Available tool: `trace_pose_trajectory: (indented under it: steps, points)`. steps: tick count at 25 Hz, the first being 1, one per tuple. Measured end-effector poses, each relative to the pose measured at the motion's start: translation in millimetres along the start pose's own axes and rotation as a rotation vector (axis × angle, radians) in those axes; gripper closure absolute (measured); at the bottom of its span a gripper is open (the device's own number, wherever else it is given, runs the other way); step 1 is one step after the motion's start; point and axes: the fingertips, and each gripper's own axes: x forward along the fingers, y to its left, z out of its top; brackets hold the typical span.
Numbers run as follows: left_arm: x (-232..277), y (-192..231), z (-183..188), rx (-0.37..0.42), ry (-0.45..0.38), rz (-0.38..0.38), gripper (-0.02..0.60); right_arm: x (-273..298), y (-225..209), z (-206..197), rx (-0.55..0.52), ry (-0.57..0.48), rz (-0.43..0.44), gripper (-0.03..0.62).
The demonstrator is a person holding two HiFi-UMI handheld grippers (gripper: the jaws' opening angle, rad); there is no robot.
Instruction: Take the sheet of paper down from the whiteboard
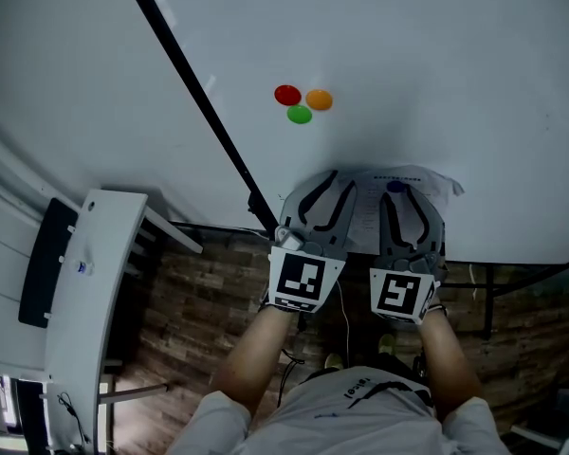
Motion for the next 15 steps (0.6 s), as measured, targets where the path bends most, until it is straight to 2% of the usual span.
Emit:
trace_pose_trajectory:
  steps: [3,7,10,15]
  points:
    - [3.2,-0.9,0.1,0.009,0.000,-0.014,0.469,1.3,2.5,-7.0,0.031,0.010,-0.012,0.457]
    - [4.1,-5.6,-0.3,0.023,0.004,-0.026,0.472,2.7,2.4,-5.7,0.013,0.010,-0.019,0.457]
    - [3.0,-4.7,-0.5,0.012,0.007,-0.023,0.560,3.8,3.3,-4.4,-0.002,0.011,-0.023,0.458]
    - [1.9,-4.3,-2.4,-0.039,0.018,-0.045,0.569,6.4,1.8,-11.0,-0.050,0.032,-0.054,0.459]
